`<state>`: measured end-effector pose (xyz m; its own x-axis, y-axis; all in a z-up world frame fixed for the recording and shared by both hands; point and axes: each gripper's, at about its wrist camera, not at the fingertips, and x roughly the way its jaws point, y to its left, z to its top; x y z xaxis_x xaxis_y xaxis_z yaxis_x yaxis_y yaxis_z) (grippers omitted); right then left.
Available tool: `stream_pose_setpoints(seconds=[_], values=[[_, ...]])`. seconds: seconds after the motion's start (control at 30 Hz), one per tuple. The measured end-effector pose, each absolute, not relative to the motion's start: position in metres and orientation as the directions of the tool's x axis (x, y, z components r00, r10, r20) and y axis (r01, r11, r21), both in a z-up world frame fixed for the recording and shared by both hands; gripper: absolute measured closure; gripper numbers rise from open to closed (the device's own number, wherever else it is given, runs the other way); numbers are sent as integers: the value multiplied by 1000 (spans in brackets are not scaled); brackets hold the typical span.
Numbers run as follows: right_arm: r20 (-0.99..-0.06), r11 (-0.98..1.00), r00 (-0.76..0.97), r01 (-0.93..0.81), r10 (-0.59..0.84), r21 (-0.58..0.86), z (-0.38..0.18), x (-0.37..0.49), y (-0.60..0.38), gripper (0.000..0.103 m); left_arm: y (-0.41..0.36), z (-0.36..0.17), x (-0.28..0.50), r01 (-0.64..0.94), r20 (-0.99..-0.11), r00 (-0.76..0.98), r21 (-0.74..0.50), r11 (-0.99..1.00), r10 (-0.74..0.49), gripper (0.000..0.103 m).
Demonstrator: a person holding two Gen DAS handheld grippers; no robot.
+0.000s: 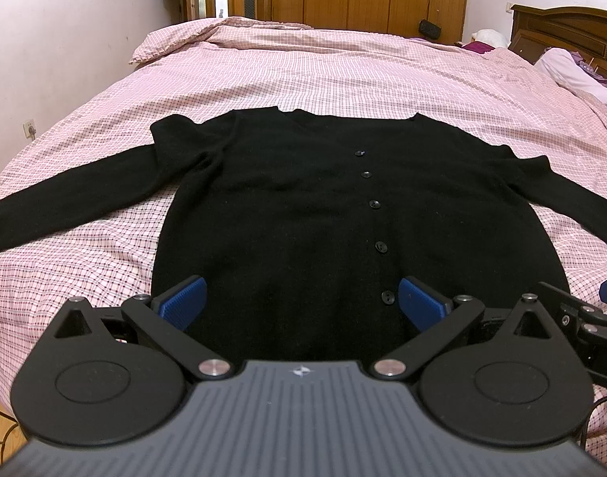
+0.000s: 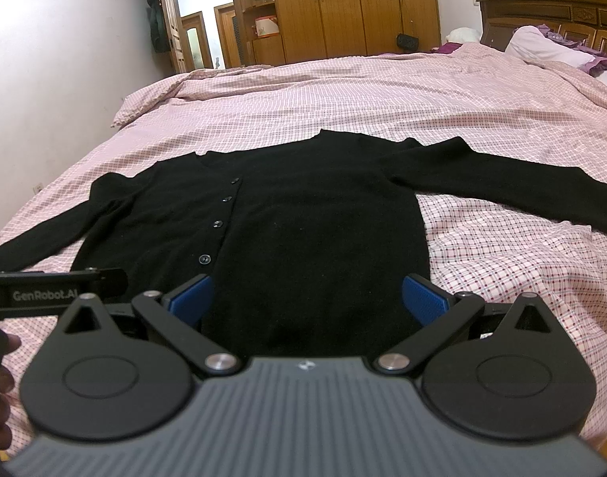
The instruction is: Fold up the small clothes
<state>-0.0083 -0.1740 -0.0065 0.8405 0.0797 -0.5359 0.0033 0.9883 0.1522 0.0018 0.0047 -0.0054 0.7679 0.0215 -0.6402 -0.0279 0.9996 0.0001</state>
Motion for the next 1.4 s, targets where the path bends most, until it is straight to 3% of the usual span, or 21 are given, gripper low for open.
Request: stream_pose_setpoints(seconds=[0.87, 1.23, 1.4], values=[[-524, 988, 847, -11, 92, 155, -4, -8, -175, 0, 7, -7, 5, -40, -645, 764, -5, 999, 27, 0], [-531, 966, 832, -19, 159, 259, -13, 8, -198, 0, 10, -10, 26, -6, -658, 753, 12, 1000, 12, 0], [-511, 962, 852, 33, 114, 270, -11, 15, -226, 0, 7, -9, 42, 17, -665, 747, 30, 999, 7, 0]])
